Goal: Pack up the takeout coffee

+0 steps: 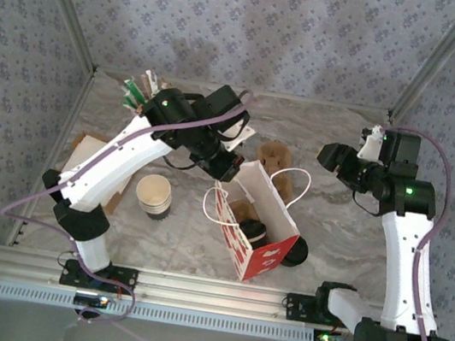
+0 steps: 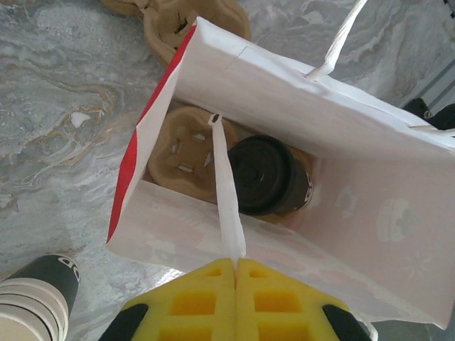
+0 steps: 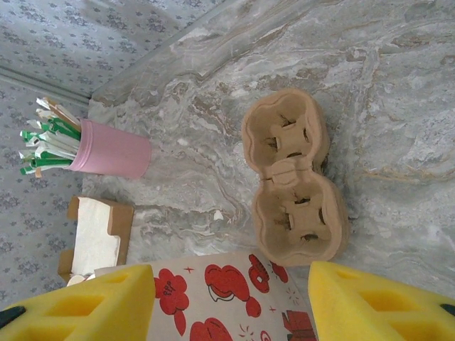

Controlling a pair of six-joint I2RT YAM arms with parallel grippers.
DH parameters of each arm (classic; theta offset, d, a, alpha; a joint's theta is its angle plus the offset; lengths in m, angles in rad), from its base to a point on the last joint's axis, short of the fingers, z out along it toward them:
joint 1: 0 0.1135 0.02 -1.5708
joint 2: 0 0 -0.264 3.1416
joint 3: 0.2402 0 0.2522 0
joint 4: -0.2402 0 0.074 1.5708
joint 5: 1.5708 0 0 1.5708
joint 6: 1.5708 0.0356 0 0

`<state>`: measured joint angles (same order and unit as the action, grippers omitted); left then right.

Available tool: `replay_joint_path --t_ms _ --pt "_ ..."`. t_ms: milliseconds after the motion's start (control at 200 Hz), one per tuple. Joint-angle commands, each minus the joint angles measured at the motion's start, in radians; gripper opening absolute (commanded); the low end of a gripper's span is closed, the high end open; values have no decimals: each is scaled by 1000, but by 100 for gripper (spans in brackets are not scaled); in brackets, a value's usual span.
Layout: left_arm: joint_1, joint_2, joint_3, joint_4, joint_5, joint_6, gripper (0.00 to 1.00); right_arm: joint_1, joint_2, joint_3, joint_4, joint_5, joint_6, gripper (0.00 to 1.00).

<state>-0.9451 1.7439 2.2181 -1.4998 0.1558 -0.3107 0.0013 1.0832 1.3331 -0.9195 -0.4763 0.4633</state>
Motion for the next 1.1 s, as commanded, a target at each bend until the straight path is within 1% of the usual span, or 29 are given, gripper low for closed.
replay_joint_path --t_ms 0,160,215,270,315,420,485,555,645,705,809,894,919,964,1094 --pt "-9 23 38 -38 -3 29 0 -7 14 -18 28 -29 -15 61" --pt "-21 97 56 -33 24 48 0 -7 44 -22 72 -36 -6 61" --pt "-20 117 79 -38 14 54 9 -5 64 -18 98 -52 3 61" --pt "-17 132 110 -41 2 56 21 -5 89 -13 126 -81 11 61" --pt "-9 140 138 -41 1 56 33 3 112 -5 145 -102 19 61" --pt "20 160 210 -43 -8 49 56 40 178 25 172 -112 25 61" --pt "40 166 247 -39 -16 47 66 63 222 43 192 -128 32 61" --pt "50 159 273 -27 -44 47 74 88 269 62 212 -140 33 61" --pt "68 141 307 -15 -91 34 82 128 330 98 224 -144 33 61" --pt "88 108 299 9 -127 24 86 150 373 127 224 -156 23 61" --pt "124 10 204 81 -205 1 91 187 439 170 228 -185 6 60" --pt "170 -105 50 175 -240 -25 94 215 492 206 227 -207 -6 60" --pt "189 -142 -1 202 -244 -34 95 225 510 218 226 -214 -10 60" --pt "226 -212 -97 253 -244 -51 99 243 541 240 219 -223 -20 59" --pt "367 -396 -358 353 -243 -102 99 298 628 299 194 -245 -57 59"
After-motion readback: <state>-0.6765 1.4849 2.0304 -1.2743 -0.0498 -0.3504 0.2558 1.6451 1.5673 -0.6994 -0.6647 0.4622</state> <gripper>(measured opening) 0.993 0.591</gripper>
